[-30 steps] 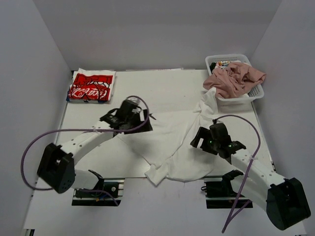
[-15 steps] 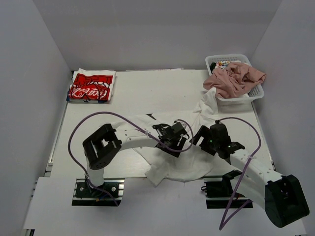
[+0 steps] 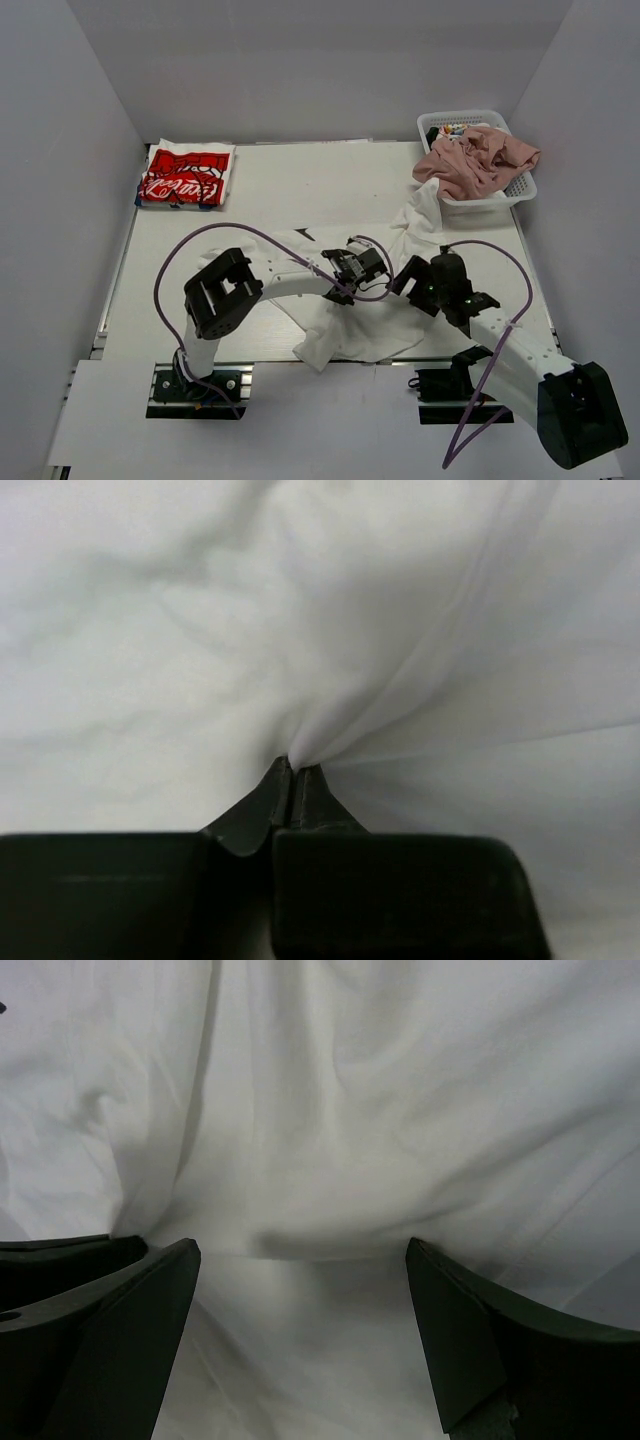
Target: Fold and stack the t-shirts
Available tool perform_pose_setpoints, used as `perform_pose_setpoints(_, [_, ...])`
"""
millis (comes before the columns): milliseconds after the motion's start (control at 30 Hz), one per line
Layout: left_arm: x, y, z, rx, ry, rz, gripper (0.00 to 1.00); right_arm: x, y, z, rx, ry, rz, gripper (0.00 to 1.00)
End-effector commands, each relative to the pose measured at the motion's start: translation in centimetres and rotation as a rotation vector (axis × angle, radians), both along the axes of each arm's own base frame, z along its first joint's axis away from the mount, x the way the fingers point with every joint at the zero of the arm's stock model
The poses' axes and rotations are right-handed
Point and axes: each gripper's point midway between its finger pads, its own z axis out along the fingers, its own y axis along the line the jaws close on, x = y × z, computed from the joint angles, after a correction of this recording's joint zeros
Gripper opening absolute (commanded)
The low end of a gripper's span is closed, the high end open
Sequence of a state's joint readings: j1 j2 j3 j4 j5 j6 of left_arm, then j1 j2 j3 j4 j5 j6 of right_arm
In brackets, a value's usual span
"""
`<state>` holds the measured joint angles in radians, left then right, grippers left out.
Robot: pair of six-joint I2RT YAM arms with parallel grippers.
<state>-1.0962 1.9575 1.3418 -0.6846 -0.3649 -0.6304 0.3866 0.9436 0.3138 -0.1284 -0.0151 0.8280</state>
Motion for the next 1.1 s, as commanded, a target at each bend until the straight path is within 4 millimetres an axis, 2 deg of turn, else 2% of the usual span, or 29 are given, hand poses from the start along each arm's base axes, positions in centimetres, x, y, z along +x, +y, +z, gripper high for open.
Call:
perform_pose_setpoints(0, [2.6,2.9,3.8,0.064,-0.147,0.11,0.04,-4.2,-2.7,-4.2,-0.115,0.175,-0.012,0.9])
perform_pose_setpoints(100, [3.4,3.6,6.3,0.054,-0.221,0.134,0.06,-4.2,-3.2,-4.2,-0.131,0.169,-0.029,0.9])
perform_pose_setpoints(200, [4.2,5.3,7.5,0.078,-0.251,0.169,0.13,-4.2,-3.6,-4.3,-0.15,0.173,-0.036,0.86])
perform_pose_setpoints(267, [3.9,5.8,8.0,0.068,-0.256,0.17,0.16,-4.2,-3.8,-4.5,-0.158,0.174,-0.032,0.69])
perform_pose_setpoints(400, [4.0,6.8,8.1,0.062,-0.251,0.181,0.2,-4.3,-4.3,-5.0,-0.191,0.196,-0.036,0.5])
perform_pose_setpoints(433, [4.2,6.9,8.6,0.054,-0.264,0.185,0.2,-4.4,-4.4,-5.1,-0.198,0.205,-0.041,0.44])
perform_pose_setpoints(467, [4.0,7.1,8.3,0.062,-0.26,0.184,0.24,-4.4,-4.5,-5.2,-0.201,0.205,-0.037,0.38])
perform_pose_setpoints(533, [4.1,7.5,8.9,0.049,-0.267,0.196,0.29,-4.4,-4.6,-5.3,-0.206,0.212,-0.043,0.38])
perform_pose_setpoints(567, [4.2,8.1,8.6,0.061,-0.262,0.203,0.31,-4.4,-4.7,-5.3,-0.209,0.211,-0.047,0.36])
perform_pose_setpoints(667, [4.3,8.4,9.0,0.043,-0.264,0.206,0.34,-4.4,-4.9,-5.4,-0.215,0.213,-0.057,0.24])
perform_pose_setpoints(700, [4.1,8.4,8.6,0.045,-0.253,0.194,0.34,-4.2,-4.9,-5.2,-0.216,0.203,-0.061,0.16])
perform_pose_setpoints(767, [3.9,8.4,8.0,0.045,-0.242,0.181,0.28,-4.3,-5.2,-5.2,-0.224,0.206,-0.067,0.14])
perform_pose_setpoints(800, [4.0,8.2,8.0,0.036,-0.247,0.183,0.16,-4.2,-5.3,-5.2,-0.231,0.202,-0.071,0.12])
perform_pose_setpoints(833, [4.3,8.4,8.0,0.037,-0.246,0.192,0.09,-4.2,-5.5,-5.1,-0.244,0.201,-0.073,0.1])
perform_pose_setpoints(867, [4.2,8.5,7.7,0.041,-0.247,0.183,0.02,-4.1,-5.6,-5.0,-0.245,0.197,-0.078,0.01])
perform_pose_setpoints(1067, [4.4,7.1,7.2,-0.007,-0.244,0.124,0.0,-3.3,-5.5,-4.2,-0.251,0.154,-0.058,0.0])
